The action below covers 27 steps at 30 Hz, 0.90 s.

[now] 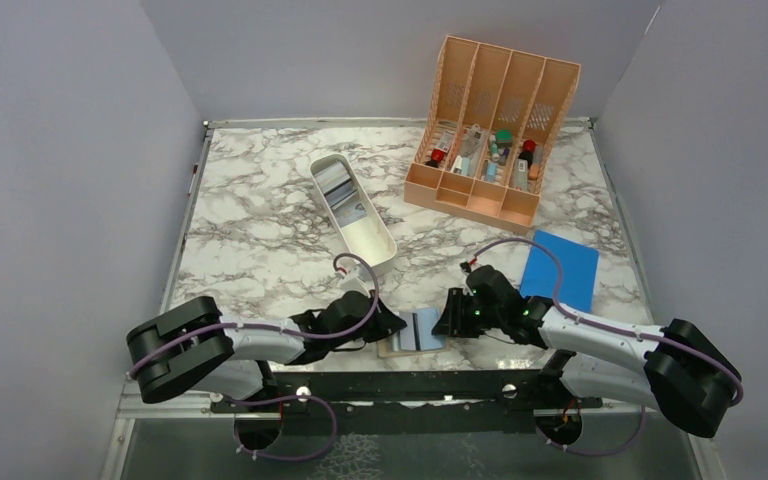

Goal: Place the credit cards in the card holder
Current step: Insert the credit card into the card holder.

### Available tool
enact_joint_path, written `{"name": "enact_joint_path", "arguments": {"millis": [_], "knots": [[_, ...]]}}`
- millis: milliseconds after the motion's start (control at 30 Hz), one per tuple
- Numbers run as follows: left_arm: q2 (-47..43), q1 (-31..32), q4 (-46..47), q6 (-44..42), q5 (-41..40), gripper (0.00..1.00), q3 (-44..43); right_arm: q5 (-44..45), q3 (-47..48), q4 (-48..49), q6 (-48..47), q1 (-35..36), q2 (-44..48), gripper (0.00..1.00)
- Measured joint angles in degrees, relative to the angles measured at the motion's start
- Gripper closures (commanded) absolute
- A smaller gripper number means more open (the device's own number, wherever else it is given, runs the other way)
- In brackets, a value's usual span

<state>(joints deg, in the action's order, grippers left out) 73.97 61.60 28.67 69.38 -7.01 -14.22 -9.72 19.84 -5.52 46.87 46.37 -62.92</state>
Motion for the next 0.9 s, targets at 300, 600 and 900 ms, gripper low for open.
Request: {"name": "enact_joint_path", "arguments": {"millis": [300,600,900], "knots": [[3.7,1.8,1.1,0.2,-1.6,1.00,-1.9,0.1,0.0,-0.3,0.0,0.0,0.3,0.61],[3.8,2.7,1.3,1.9,-4.2,1.00,-1.9,0.3,0.0,-0.6,0.0,0.0,0.6,0.61],[2.5,4.2,1.4,4.3,-8.6,1.00,-1.0,0.5,-0.1,-0.6,-0.1,0.0,0.7,0.61]]}}
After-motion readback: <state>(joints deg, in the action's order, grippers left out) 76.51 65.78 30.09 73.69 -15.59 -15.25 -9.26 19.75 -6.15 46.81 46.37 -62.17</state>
